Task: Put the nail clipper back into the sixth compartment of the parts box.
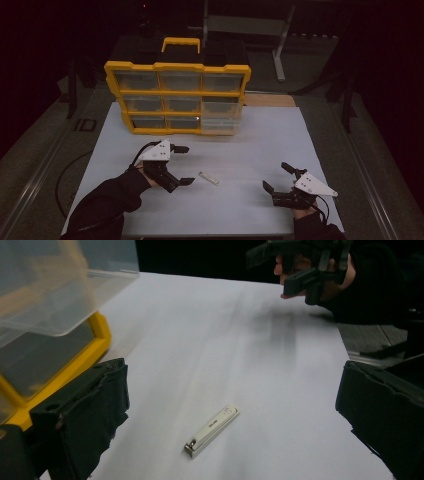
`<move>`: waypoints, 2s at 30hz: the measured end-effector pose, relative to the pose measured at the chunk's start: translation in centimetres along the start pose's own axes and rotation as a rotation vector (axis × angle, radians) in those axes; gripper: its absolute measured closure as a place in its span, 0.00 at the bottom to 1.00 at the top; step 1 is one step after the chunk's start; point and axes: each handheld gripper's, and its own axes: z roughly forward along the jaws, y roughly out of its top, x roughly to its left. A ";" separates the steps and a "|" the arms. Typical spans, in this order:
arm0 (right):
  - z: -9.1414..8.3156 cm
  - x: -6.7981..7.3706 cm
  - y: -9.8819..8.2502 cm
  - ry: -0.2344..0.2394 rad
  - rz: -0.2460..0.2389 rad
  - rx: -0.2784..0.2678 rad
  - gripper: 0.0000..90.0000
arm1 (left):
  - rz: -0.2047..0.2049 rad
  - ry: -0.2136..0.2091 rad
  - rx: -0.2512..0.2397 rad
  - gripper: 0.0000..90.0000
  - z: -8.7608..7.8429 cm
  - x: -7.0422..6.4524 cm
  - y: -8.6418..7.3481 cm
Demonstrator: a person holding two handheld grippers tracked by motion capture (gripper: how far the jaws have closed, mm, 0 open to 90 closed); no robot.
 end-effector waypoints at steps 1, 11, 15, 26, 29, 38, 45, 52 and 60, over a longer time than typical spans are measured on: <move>0.0 0.0 0.0 0.001 -0.001 0.000 0.10 | 0.003 -0.007 0.005 0.02 0.3 0.1 0.0; 0.0 0.0 0.0 0.005 0.001 0.002 0.10 | 0.019 -0.054 0.038 0.02 2.7 1.2 -0.5; 0.0 0.0 -0.1 0.007 0.002 0.006 0.10 | 0.007 -0.079 0.060 0.02 3.6 1.5 -0.7; 0.1 -0.1 -0.2 0.011 0.006 0.010 0.10 | 0.019 -0.104 0.152 0.06 6.0 2.3 -1.4; 0.1 -0.1 -0.2 0.012 0.006 0.013 0.10 | 0.028 -0.103 0.172 0.08 6.5 2.3 -1.7; 0.2 -0.1 -0.3 0.018 0.006 0.018 0.10 | 0.061 -0.142 0.257 0.22 7.7 2.7 -2.7; 0.3 -0.1 -0.3 0.021 0.012 0.021 0.10 | 0.114 -0.157 0.327 0.31 8.2 3.2 -2.9; 0.3 -0.1 -0.4 0.028 0.017 0.022 0.10 | 0.179 -0.180 0.385 0.46 8.7 3.4 -2.7; 0.3 -0.1 -0.4 0.030 0.018 0.022 0.10 | 0.232 -0.194 0.462 0.54 9.4 3.5 -2.5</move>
